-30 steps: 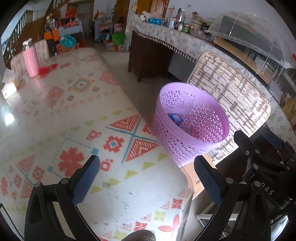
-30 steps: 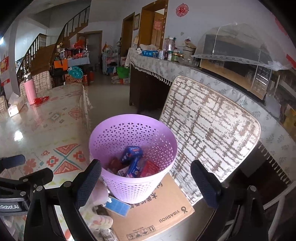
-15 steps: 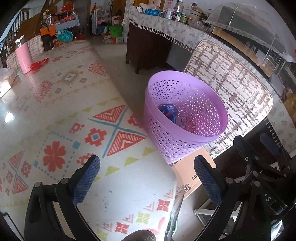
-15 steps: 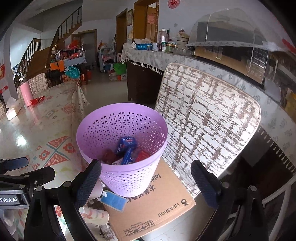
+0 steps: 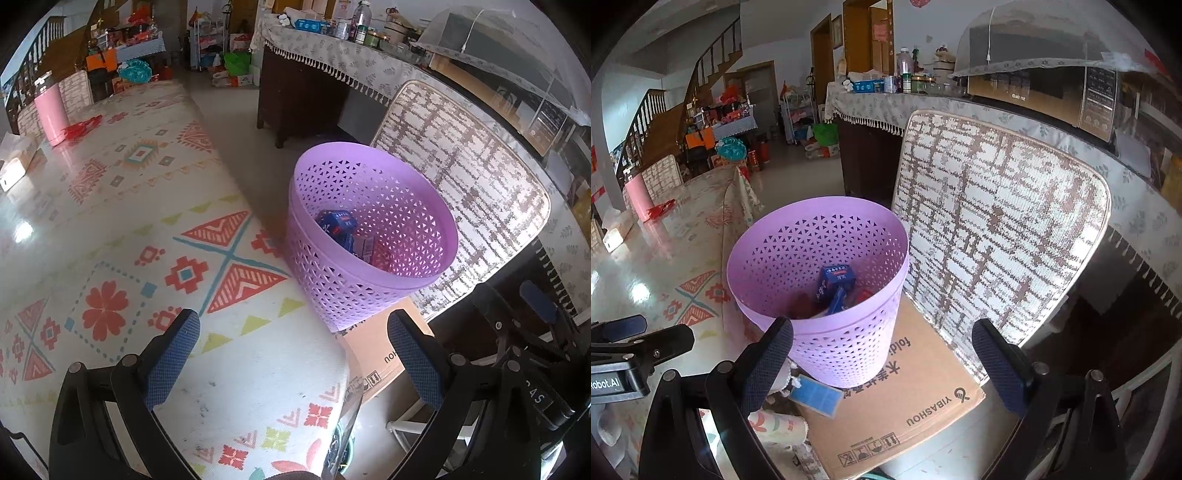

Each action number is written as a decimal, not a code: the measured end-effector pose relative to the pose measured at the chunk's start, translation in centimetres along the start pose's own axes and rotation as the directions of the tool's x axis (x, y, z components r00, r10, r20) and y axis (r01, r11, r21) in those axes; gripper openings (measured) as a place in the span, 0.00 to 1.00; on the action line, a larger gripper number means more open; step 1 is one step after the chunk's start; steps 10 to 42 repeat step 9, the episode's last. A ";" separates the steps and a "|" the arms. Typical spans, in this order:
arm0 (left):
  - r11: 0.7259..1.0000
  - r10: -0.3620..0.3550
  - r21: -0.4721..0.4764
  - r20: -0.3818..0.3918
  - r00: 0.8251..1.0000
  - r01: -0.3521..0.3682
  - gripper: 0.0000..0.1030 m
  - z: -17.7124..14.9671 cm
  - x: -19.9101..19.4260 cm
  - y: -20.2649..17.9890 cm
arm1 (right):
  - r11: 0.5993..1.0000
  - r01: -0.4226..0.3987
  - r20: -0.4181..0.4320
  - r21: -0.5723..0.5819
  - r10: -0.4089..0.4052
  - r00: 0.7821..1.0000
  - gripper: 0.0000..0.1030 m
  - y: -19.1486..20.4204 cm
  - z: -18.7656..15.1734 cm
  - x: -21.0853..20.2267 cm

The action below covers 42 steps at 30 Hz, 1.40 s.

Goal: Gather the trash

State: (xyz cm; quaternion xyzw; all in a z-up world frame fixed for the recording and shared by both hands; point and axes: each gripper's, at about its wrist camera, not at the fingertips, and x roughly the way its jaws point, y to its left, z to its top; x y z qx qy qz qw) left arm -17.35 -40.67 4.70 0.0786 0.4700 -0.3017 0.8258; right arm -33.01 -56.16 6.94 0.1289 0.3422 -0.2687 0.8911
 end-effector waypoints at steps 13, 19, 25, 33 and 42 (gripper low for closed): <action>1.000 0.013 -0.023 0.068 0.998 -0.011 0.98 -0.6 -2.6 2.5 | 1.000 0.006 0.012 -0.025 -0.006 1.000 0.96 2.2 0.2 -1.7; 1.000 0.013 -0.023 0.068 0.998 -0.011 0.98 -0.6 -2.6 2.5 | 1.000 0.006 0.012 -0.025 -0.006 1.000 0.96 2.2 0.2 -1.7; 1.000 0.013 -0.023 0.068 0.998 -0.011 0.98 -0.6 -2.6 2.5 | 1.000 0.006 0.012 -0.025 -0.006 1.000 0.96 2.2 0.2 -1.7; 1.000 0.013 -0.023 0.068 0.998 -0.011 0.98 -0.6 -2.6 2.5 | 1.000 0.006 0.012 -0.025 -0.006 1.000 0.96 2.2 0.2 -1.7; 1.000 0.013 -0.023 0.068 0.998 -0.011 0.98 -0.6 -2.6 2.5 | 1.000 0.006 0.012 -0.025 -0.006 1.000 0.96 2.2 0.2 -1.7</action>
